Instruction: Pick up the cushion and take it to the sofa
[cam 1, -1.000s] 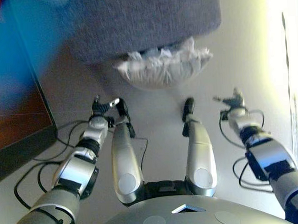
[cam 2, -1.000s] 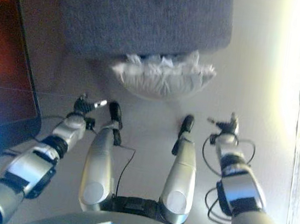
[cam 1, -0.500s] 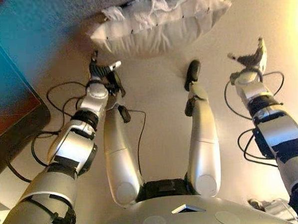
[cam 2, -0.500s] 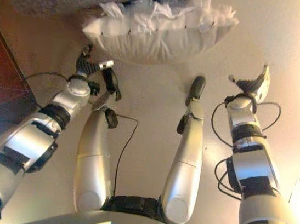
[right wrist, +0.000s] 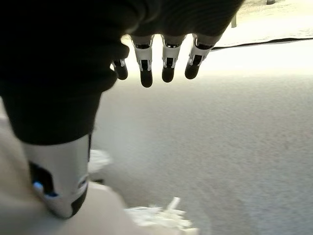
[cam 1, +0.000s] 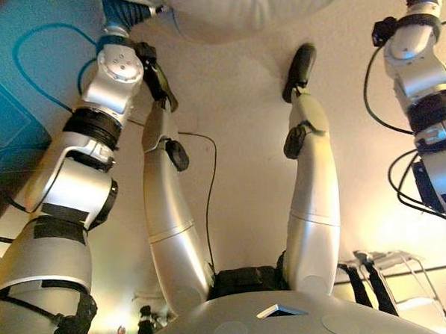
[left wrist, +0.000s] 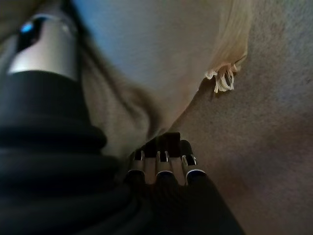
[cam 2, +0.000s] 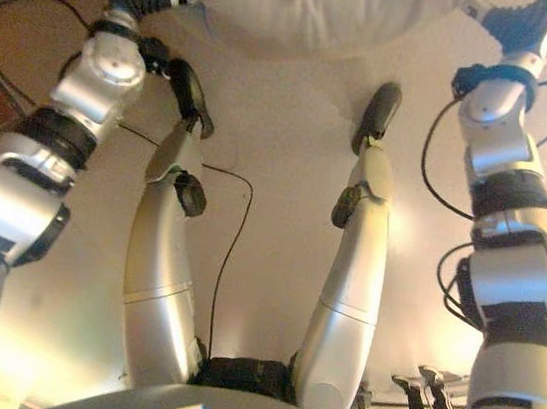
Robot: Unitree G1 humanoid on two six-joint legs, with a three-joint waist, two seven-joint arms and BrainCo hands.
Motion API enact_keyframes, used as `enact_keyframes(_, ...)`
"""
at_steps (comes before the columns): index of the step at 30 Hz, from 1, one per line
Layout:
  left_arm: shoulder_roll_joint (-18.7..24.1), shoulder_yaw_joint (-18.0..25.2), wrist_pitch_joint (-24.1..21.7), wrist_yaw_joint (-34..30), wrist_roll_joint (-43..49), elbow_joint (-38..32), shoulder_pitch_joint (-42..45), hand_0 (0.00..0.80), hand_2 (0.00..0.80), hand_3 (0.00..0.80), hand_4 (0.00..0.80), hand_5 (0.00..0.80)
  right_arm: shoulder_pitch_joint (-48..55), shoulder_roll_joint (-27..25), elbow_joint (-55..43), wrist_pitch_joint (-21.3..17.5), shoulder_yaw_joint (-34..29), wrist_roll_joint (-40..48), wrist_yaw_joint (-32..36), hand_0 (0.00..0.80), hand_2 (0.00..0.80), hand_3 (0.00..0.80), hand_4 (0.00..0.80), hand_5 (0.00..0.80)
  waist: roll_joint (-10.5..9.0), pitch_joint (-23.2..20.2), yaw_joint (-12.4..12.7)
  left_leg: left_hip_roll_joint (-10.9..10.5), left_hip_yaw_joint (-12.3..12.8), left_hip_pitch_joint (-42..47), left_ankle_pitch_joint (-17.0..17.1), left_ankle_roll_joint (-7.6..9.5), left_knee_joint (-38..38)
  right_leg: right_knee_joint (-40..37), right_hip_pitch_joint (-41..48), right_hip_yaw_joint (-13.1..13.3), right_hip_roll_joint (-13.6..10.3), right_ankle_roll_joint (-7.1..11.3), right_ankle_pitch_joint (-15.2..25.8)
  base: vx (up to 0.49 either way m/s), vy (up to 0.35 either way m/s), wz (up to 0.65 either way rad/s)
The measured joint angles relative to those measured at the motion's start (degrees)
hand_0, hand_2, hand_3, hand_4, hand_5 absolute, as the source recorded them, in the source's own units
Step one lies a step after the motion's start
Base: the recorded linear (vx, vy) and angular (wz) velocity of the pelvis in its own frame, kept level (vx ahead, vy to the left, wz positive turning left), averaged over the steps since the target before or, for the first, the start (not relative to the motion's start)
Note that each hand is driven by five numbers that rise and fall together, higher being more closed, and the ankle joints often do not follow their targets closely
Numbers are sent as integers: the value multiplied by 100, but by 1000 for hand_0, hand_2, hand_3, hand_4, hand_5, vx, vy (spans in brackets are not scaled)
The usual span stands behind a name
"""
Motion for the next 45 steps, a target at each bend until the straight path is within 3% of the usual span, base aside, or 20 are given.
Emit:
enact_keyframes(3, 11, -54, 6, -13, 6, 1, -220, 0, 0, 0, 0, 0, -255, 20, -4, -20, 154, -44, 236, 0, 0, 0, 0, 0, 0, 0, 4, -2, -18, -157, 7, -11, 23, 20, -142, -2, -5, -2, -9, 11, -5, 1)
enact_keyframes(6, 98, -54, -9, -264, -19, -22, -367, 0, 0, 0, 0, 0, -607, 13, -10, -266, 267, 339, 1443, 0, 0, 0, 0, 0, 0, 0, 9, -12, -39, -289, 24, 0, 13, 33, -267, -12, -10, -3, -11, 7, -59, 4)
enact_keyframes(7, 139, -53, -9, -524, -143, -62, -404, 439, 439, 439, 439, 439, -668, -19, -39, -286, 286, 636, 1990, 0, 0, 0, 0, 0, -1, 0, 16, -19, -48, -321, 26, -1, -18, 38, -306, -17, -14, -6, -16, 16, -38, 8)
enact_keyframes(8, 183, -55, -7, -842, -376, -165, -422, 800, 800, 800, 800, 800, -724, -81, -109, -294, 344, 1000, 2505, 0, 0, 0, 0, 0, -1, -1, 22, -33, -63, -363, 53, 2, -55, 54, -356, -22, -18, -6, -24, -9, -1, 12)
enact_keyframes(9, 377, -120, -765, -1406, -428, -84, -423, 800, 800, 800, 800, 800, -660, -148, -211, -332, 342, 1547, 3112, 0, 0, 0, 0, 0, -2, -1, 8, -52, -101, -425, 100, -23, -71, 89, -419, -22, -22, -4, -49, -1, 29, 17)
enact_keyframes(10, 604, -350, -1102, -2073, -772, -92, -548, 800, 800, 800, 800, 800, -640, -250, -233, -362, 355, 2136, 3799, 0, 0, 0, 0, 0, -3, -1, 11, -69, -124, -487, 131, -29, -89, 129, -495, -14, -33, 0, -76, -5, -1, 22)
enact_keyframes(12, 984, -430, -1141, -3119, -1425, -115, -778, 800, 800, 800, 800, 800, -470, -432, -289, -318, 374, 3067, 4839, 0, 0, 0, 0, 0, -1, 0, -1, -110, -118, -600, 130, -31, -32, 308, -661, 8, -101, 1, -157, -7, -32, 23)
enact_keyframes(13, 1095, -427, -1114, -3504, -1664, -119, -798, 800, 800, 800, 800, 800, -378, -450, -350, -226, 397, 3425, 5221, 50, 50, 50, 50, 50, -2, 0, -4, -109, -123, -621, 131, -32, -14, 342, -685, 15, -103, -1, -166, -22, -55, 11)
enact_keyframes(14, 1104, -409, -1090, -3737, -1869, -126, -759, 800, 800, 800, 800, 800, -289, -433, -455, -112, 454, 3673, 5488, 728, 728, 728, 728, 728, -3, 1, 2, -106, -135, -616, 131, -32, -5, 371, -684, 15, -100, -7, -182, -27, -58, 1)
enact_keyframes(15, 1100, -362, -1078, -3913, -1984, -131, -708, 800, 800, 800, 800, 800, -229, -383, -493, -30, 472, 3841, 5729, 800, 800, 800, 800, 800, -3, 1, 4, -100, -153, -610, 131, -33, -4, 392, -681, 14, -92, -15, -192, -43, -53, 1)
enact_keyframes(21, 1062, 83, -1103, -4436, -2066, -549, -157, 800, 800, 800, 800, 800, 108, -294, -491, 115, 422, 4088, 6396, 800, 800, 800, 800, 800, -7, 3, 101, -97, -326, -587, 170, -92, 74, 560, -641, -31, -68, -61, -232, -44, -74, 0)
enact_keyframes(25, 931, 536, -1130, -4820, -2284, -934, 795, 800, 800, 800, 800, 800, 770, -163, -676, 2, 145, 4088, 6467, 800, 800, 800, 800, 800, -23, 1, 120, -89, -454, -123, 204, -128, -43, 402, -40, -199, -57, -68, -231, -14, -57, 2)
enact_keyframes(34, 226, 1380, -1508, -6296, -2805, -2289, 4110, 800, 800, 800, 800, 800, 3600, 450, -1951, -966, -1165, 4088, 6405, 800, 800, 800, 800, 800, -96, -5, 202, -37, -327, 2784, 294, -215, -1116, -622, 2911, -565, 34, -9, -173, 3, -42, 2)
enact_keyframes(37, 29, 1667, -1457, -6857, -2989, -2493, 4827, 800, 800, 800, 800, 800, 4199, 784, -2205, -1088, -1443, 4064, 6406, 800, 800, 800, 800, 800, -194, 3, 282, -4, -257, 3827, 257, -262, -1374, -862, 3914, -652, 82, 2, -186, 65, 2, -6)
enact_keyframes(45, -292, 2615, -429, -8168, -3216, -2934, 6274, 800, 800, 800, 800, 800, 5688, 1439, -3037, -998, -1900, 3694, 6564, 800, 800, 800, 800, 800, -485, -208, 422, 137, -181, 5943, 198, -294, -1968, -1729, 6245, -964, 223, 43, -202, 126, -57, 7)
